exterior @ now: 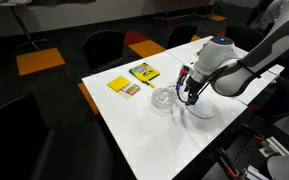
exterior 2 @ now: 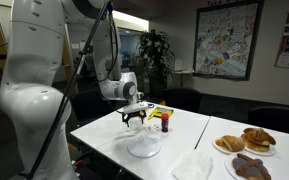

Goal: Cover the glass jar with the glass lid

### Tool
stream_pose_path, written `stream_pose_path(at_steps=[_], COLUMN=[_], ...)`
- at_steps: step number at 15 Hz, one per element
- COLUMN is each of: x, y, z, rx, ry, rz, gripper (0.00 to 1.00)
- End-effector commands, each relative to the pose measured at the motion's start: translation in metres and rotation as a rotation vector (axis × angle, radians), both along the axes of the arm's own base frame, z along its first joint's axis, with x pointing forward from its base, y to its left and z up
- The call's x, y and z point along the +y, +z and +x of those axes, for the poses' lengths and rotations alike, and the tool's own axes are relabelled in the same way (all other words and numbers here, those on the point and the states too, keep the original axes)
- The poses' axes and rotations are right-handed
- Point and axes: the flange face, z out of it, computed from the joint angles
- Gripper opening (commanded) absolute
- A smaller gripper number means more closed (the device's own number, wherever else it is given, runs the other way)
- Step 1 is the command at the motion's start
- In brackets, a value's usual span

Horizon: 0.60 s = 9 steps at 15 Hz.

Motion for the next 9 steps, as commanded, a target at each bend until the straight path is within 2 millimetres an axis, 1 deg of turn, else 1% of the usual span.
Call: stream_pose_path(at_steps=[1, 7, 8, 9], x=[-0.007, -0.008, -0.009, -0.010], y=[-0.013, -0.026, -0.028, -0.029], z=[0.005, 0.010, 0.010, 0.011], rx=[-0.028, -0.072, -0.077, -0.081], ry=[0.011, 0.027, 0.030, 0.034], rz=[0.010, 0.039, 0.040, 0.040], gripper=[1.00, 0.99, 0.74, 0.74])
